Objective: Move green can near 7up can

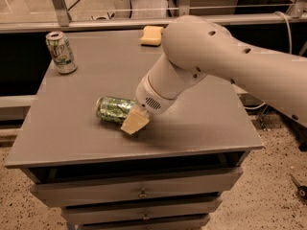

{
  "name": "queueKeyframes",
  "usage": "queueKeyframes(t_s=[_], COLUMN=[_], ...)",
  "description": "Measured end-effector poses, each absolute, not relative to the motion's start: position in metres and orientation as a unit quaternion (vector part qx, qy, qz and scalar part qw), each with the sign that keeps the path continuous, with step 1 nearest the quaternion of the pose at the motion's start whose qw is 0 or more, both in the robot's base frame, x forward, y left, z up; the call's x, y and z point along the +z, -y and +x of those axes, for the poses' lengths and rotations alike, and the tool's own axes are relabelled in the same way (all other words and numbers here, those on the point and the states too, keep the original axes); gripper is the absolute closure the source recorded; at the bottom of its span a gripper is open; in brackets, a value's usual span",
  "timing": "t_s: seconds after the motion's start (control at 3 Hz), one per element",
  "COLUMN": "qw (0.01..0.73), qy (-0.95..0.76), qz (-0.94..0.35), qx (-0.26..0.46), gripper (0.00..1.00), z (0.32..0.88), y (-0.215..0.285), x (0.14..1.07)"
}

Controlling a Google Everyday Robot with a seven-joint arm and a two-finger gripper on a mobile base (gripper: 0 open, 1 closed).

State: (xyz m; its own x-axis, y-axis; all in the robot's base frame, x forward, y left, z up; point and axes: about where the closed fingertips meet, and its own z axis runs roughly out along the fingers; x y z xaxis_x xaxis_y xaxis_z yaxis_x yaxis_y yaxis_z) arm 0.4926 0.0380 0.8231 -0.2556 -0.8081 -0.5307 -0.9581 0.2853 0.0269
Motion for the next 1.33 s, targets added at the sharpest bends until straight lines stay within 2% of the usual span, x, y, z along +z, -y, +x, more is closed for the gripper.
queueKeyframes(t_s=[0.33,0.67,1.33], qw=[0.214,0.245,0.259], qy=[-0.773,-0.777,-0.777], qz=[-0.571,-0.565,-0.561], qx=[0.175,0.132,0.122], gripper=[1.00,1.00,1.00], z=[0.493,0.518,0.527], y=[-0.038,-0.004,0.001], x=[0.824,0.855,0.868])
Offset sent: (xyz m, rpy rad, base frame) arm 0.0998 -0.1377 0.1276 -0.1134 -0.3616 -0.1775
